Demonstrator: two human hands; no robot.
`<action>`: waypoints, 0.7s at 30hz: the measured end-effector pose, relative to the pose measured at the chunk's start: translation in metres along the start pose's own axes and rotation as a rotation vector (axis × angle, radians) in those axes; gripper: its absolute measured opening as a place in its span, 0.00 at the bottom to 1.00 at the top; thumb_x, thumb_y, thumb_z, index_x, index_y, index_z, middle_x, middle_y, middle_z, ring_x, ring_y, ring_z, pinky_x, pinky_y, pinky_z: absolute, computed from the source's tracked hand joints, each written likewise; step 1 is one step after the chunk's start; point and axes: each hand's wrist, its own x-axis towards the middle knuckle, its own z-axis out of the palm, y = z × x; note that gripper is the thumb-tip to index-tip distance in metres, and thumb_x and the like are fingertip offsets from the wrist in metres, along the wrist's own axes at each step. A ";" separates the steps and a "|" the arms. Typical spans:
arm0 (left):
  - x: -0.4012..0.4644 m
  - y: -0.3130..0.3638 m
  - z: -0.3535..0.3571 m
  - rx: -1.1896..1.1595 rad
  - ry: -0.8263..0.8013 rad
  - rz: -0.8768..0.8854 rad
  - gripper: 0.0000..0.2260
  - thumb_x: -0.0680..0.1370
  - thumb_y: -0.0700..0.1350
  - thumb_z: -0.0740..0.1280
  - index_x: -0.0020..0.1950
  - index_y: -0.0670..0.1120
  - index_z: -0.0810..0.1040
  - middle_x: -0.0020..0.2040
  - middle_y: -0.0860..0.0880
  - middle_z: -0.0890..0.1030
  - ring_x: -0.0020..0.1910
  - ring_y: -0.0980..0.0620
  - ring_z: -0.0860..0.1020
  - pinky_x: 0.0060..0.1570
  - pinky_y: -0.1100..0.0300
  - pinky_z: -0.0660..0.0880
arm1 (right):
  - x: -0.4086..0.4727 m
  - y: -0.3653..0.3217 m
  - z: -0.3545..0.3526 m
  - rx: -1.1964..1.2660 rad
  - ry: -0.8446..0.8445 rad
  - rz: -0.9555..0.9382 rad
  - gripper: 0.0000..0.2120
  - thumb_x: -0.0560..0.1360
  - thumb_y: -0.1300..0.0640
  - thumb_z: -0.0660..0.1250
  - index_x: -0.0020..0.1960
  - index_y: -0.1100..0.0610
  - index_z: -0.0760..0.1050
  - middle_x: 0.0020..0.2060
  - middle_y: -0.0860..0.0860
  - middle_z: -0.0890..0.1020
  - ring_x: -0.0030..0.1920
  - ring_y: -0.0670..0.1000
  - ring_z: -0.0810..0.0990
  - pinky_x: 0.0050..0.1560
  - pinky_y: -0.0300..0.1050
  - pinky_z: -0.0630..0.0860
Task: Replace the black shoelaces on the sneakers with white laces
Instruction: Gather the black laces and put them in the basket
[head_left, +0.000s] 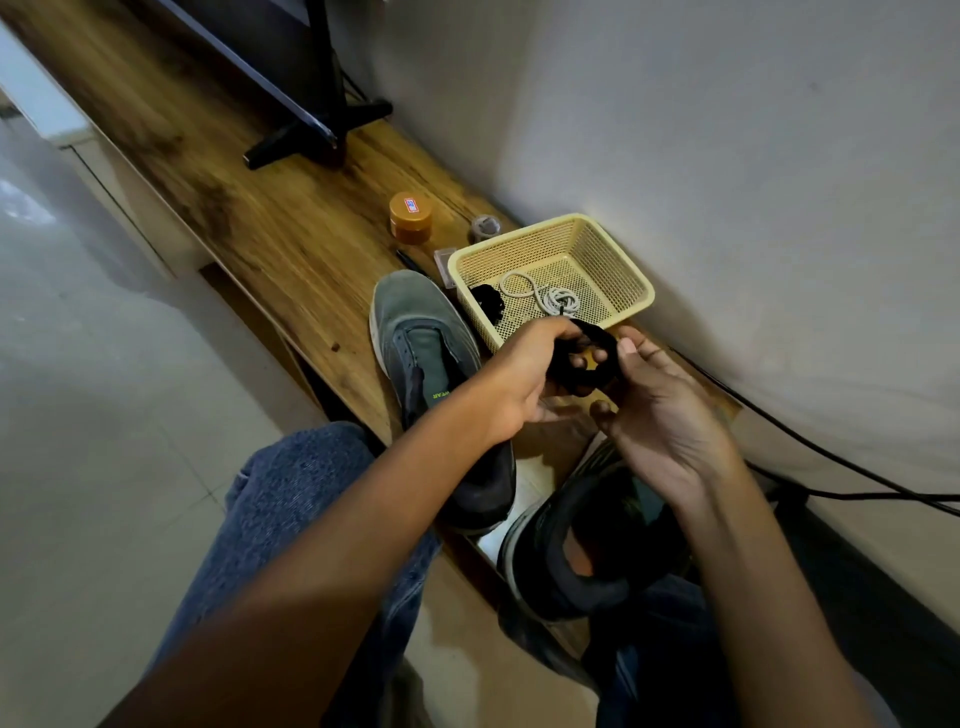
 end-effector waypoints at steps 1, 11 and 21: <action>-0.001 0.001 0.000 -0.031 -0.023 -0.027 0.10 0.80 0.49 0.56 0.45 0.48 0.73 0.35 0.52 0.72 0.37 0.51 0.75 0.44 0.57 0.73 | 0.001 0.001 -0.001 0.016 -0.030 0.005 0.17 0.80 0.62 0.59 0.68 0.59 0.68 0.38 0.49 0.81 0.40 0.47 0.81 0.31 0.38 0.76; 0.000 0.001 0.002 -0.145 -0.027 -0.056 0.10 0.79 0.46 0.57 0.39 0.49 0.71 0.39 0.50 0.75 0.36 0.51 0.75 0.43 0.56 0.76 | -0.002 -0.002 0.002 0.033 -0.077 0.053 0.10 0.80 0.51 0.56 0.54 0.55 0.73 0.32 0.47 0.80 0.36 0.45 0.79 0.35 0.40 0.74; 0.002 -0.002 0.000 -0.065 0.071 0.072 0.10 0.81 0.46 0.60 0.41 0.47 0.74 0.44 0.47 0.80 0.45 0.50 0.79 0.46 0.54 0.77 | -0.001 -0.001 -0.002 -0.203 0.159 -0.108 0.11 0.75 0.66 0.67 0.56 0.61 0.77 0.39 0.50 0.84 0.31 0.40 0.80 0.30 0.34 0.75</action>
